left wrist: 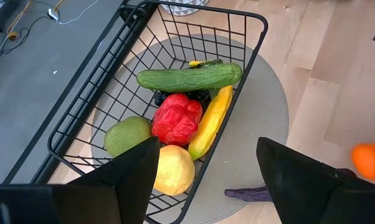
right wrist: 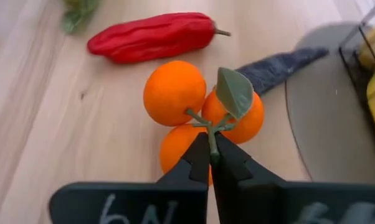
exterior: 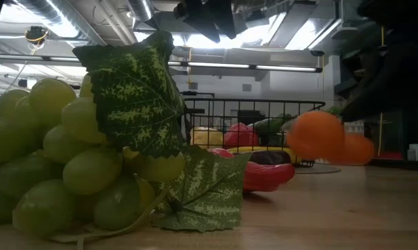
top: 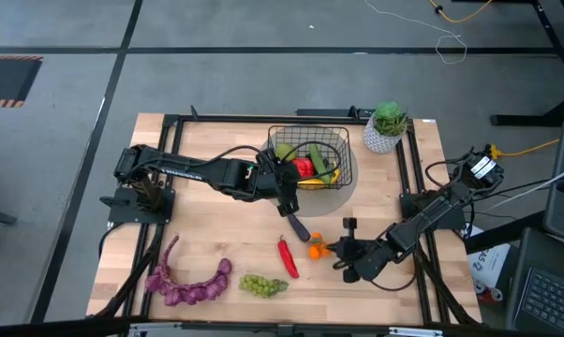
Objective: Build produce basket
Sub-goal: Put the orange tangerines into the black wire basket
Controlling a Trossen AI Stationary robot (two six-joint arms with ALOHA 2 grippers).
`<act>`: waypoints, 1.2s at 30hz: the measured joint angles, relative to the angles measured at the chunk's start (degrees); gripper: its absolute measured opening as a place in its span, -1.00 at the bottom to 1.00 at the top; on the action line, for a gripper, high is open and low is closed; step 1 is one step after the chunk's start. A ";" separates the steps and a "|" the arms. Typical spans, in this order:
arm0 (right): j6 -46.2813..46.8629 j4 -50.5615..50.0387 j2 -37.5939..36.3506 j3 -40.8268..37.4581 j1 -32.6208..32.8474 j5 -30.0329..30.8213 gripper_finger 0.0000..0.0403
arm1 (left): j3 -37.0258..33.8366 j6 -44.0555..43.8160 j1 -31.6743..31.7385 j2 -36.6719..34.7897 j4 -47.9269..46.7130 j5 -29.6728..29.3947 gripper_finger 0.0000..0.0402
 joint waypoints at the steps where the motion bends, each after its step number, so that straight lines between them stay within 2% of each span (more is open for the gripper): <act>1: 1.79 -0.02 0.00 0.00 -0.25 0.03 -0.99 | 0.00 0.00 0.00 -0.01 0.00 0.00 0.32; 3: 4.46 -0.25 0.00 0.00 -0.68 0.89 -0.99 | 0.00 -0.01 0.01 0.00 0.00 0.00 0.32; 7: 7.33 -0.46 0.00 0.00 -1.05 8.29 -1.00 | 0.00 -0.01 0.01 0.00 -0.02 0.00 0.32; 15: 4.31 -3.48 0.00 2.42 -4.32 22.89 -1.00 | 0.00 -0.02 0.00 0.00 0.00 0.00 0.32; 18: 0.52 -9.44 0.00 6.06 -6.56 28.44 -1.00 | -0.02 0.00 0.02 0.00 0.00 0.00 0.32; 24: -1.75 -27.84 0.00 16.82 -12.08 33.27 -1.00 | 0.00 0.00 0.02 0.00 0.00 -0.02 0.32; 27: -1.48 -37.68 0.00 21.56 -15.50 33.74 -1.00 | 0.00 -0.02 0.01 -0.01 0.00 0.00 0.32; 29: -0.46 -43.80 0.00 24.47 -18.18 31.87 -1.00 | 0.00 -0.02 0.02 -0.02 0.00 0.00 0.32; 33: -0.51 -55.05 0.00 29.58 -25.28 21.32 -1.00 | 0.00 0.00 0.01 0.00 0.00 0.00 0.32; 36: -3.38 -60.61 -0.24 31.78 -31.01 15.78 -1.00 | 0.00 -0.02 0.02 -0.01 0.00 0.00 0.32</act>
